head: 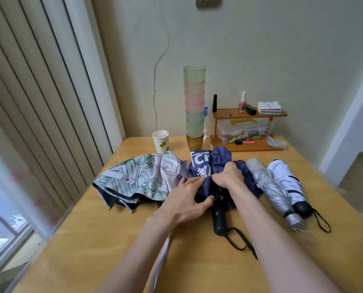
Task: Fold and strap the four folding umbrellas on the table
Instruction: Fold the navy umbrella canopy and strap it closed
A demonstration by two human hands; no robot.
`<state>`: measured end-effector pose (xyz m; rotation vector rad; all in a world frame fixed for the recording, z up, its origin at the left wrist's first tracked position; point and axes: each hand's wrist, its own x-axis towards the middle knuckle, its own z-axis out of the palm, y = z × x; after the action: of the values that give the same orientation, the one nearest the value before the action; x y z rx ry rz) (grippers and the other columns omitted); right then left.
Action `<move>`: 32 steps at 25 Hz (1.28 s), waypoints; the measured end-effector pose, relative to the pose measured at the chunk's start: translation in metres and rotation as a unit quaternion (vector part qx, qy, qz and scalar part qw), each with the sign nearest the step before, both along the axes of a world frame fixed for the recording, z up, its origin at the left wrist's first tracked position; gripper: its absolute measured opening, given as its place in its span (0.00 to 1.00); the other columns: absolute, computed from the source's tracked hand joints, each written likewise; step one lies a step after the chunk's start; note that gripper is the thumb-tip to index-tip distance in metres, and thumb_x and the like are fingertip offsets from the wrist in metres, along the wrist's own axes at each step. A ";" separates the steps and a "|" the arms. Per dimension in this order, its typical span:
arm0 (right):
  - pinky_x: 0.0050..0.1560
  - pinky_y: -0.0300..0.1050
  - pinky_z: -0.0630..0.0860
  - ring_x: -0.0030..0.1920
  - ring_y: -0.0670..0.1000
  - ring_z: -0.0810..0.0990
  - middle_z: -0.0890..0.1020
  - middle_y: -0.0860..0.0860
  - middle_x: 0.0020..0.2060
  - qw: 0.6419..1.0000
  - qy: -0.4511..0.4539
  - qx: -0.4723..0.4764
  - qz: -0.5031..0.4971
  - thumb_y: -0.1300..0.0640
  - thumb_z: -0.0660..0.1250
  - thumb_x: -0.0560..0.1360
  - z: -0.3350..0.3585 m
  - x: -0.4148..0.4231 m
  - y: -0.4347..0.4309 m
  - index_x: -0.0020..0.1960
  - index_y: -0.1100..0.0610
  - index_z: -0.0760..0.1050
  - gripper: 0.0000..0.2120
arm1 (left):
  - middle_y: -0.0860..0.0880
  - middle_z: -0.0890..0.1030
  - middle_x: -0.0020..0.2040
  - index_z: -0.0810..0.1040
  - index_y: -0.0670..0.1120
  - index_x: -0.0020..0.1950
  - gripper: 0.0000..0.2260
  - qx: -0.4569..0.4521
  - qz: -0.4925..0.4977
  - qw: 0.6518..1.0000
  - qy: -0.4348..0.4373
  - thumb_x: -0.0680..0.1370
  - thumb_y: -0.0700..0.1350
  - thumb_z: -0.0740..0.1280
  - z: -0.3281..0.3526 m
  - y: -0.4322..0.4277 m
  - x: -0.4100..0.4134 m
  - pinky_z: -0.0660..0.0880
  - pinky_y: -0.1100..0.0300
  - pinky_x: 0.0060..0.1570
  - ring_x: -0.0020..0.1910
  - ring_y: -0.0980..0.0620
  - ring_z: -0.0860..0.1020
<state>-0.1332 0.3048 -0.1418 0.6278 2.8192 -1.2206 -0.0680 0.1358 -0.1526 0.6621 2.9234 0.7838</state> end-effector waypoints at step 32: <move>0.69 0.49 0.72 0.70 0.47 0.74 0.78 0.42 0.69 0.909 0.376 -0.176 0.019 0.27 0.73 0.71 0.096 0.102 -0.006 0.72 0.43 0.76 0.35 | 0.46 0.88 0.58 0.81 0.45 0.67 0.15 0.659 0.143 0.729 -0.117 0.81 0.47 0.72 0.080 -0.042 0.022 0.83 0.55 0.44 0.53 0.47 0.87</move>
<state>-0.0312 0.2990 -0.0458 0.0699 2.9464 -2.2962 -0.0463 0.0936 -0.0727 0.0171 1.7829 2.7099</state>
